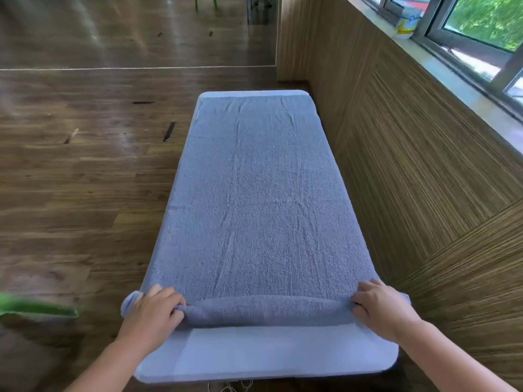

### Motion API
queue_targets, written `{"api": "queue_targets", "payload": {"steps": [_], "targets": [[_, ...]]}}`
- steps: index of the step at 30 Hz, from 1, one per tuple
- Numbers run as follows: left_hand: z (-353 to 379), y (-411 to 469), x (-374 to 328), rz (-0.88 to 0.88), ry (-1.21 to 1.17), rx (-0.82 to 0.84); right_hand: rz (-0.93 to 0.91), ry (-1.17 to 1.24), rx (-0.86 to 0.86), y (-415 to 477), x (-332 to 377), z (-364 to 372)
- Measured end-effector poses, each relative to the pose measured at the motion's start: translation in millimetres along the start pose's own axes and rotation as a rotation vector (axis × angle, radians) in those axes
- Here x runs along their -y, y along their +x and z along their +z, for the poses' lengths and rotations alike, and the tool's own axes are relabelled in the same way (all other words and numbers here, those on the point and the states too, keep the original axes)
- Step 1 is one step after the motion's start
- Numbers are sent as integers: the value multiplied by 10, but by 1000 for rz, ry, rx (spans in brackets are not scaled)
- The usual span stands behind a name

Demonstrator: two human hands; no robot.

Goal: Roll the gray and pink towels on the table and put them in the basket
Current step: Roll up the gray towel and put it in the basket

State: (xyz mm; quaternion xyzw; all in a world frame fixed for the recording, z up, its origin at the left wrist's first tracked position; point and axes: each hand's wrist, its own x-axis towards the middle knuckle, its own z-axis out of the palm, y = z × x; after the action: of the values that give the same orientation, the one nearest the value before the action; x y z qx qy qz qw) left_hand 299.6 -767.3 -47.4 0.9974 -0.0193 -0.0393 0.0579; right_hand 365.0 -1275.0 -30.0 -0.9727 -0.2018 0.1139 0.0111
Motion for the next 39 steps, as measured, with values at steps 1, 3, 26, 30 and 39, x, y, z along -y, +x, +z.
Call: {"api": "queue_targets", "payload": {"steps": [1,3,26,30,39], "targets": [[3,27,-15,-9,-7,-15,10,-2,-20,39,23,-42],[-13,98,-69,-61,-67,-69,69,-6,-46,122,108,-176],[40,39,-204,-12,-4,-83,109,75,10,115,299,-81],[70,87,-257,12,-119,-66,85,45,-9,125,258,19],[44,85,-277,107,-49,-25,-6,-19,10,59,337,-38]]}}
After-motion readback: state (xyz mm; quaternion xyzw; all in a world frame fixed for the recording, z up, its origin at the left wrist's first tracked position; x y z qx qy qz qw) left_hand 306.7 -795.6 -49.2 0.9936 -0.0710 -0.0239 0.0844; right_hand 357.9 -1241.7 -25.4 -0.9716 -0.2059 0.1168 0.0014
